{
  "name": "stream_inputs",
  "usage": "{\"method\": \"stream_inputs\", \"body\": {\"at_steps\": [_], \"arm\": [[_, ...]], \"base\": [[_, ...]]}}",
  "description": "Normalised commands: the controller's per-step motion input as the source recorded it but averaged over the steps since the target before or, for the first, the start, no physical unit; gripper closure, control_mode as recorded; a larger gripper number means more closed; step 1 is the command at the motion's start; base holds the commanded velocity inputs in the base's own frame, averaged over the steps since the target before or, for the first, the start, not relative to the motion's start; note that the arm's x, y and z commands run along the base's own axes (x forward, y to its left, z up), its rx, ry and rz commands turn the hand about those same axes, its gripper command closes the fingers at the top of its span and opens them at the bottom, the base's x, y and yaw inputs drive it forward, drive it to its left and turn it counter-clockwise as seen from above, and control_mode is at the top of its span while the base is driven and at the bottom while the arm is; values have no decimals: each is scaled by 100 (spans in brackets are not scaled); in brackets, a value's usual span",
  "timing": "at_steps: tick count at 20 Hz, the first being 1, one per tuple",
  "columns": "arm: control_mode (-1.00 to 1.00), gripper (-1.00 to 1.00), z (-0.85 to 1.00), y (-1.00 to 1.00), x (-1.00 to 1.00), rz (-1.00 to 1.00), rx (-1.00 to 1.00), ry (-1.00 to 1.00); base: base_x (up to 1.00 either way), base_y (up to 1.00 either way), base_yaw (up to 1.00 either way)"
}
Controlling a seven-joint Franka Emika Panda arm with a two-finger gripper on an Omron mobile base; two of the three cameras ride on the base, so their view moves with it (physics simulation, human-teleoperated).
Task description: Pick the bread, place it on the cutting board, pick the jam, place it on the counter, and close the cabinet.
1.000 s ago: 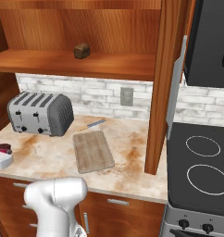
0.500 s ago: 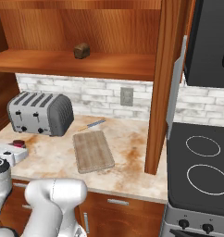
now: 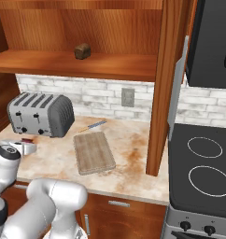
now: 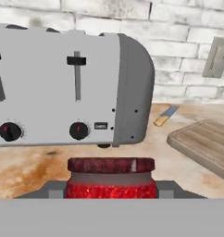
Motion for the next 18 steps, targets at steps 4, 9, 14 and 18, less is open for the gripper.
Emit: {"method": "stream_inputs", "body": {"at_steps": [4,9,14,18], "arm": [[-100,100,-33,4,10,0,0,19],[-100,100,-39,4,2,0,0,7],[-100,100,-25,0,10,0,0,-6],[-100,100,-19,0,3,0,0,-14]], "base": [[0,0,0],[0,0,0],[0,0,0],[0,0,0]]}}
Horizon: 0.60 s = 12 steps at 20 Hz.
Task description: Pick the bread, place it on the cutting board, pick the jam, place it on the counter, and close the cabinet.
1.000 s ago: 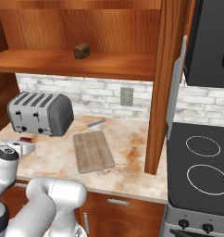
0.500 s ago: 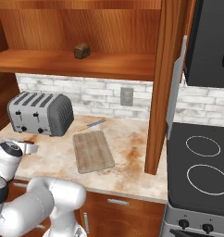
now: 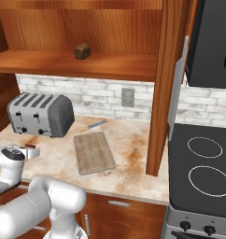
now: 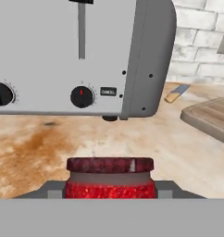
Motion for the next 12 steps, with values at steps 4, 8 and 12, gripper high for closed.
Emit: {"method": "stream_inputs", "body": {"at_steps": [4,8,12], "arm": [[-100,100,-10,0,1,0,0,-14],[-100,100,-9,0,3,0,0,-9],[-100,100,-10,0,8,0,0,-4]], "base": [[0,0,0],[0,0,0],[0,0,0]]}}
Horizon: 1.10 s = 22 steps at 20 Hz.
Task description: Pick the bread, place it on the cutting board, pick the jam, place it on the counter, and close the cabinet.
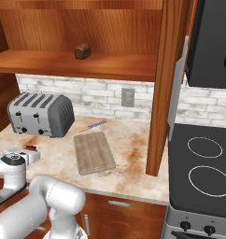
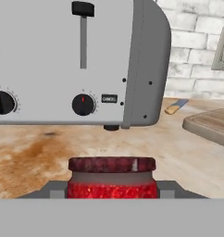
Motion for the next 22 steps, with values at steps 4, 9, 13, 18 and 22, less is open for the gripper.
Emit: {"method": "stream_inputs", "body": {"at_steps": [4,9,13,18,22], "arm": [[-100,100,-11,0,1,0,0,-1],[-100,100,-11,0,0,0,0,0],[-100,100,-2,0,0,0,0,0],[-100,100,0,0,0,0,0,0],[-100,-100,-1,0,0,0,0,0]], "base": [[0,0,0],[0,0,0],[0,0,0],[0,0,0],[0,0,0]]}}
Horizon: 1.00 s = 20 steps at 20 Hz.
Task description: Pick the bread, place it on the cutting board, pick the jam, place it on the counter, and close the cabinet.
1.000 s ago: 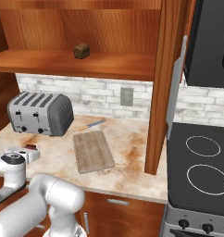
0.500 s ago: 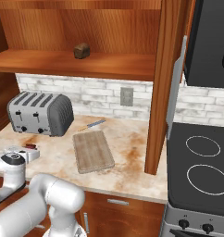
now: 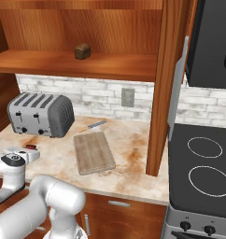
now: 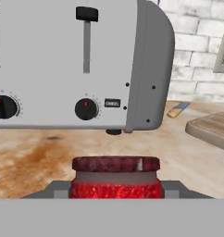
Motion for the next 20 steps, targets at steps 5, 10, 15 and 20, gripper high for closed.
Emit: {"method": "stream_inputs", "body": {"at_steps": [5,10,15,20], "arm": [[-100,-100,-14,0,-24,0,0,0],[-100,-100,-16,0,-39,0,0,0],[-100,-100,-4,0,-31,0,0,0],[-100,-100,2,-3,-16,0,0,0]], "base": [[0,0,0],[0,0,0],[0,0,0],[0,0,0]]}}
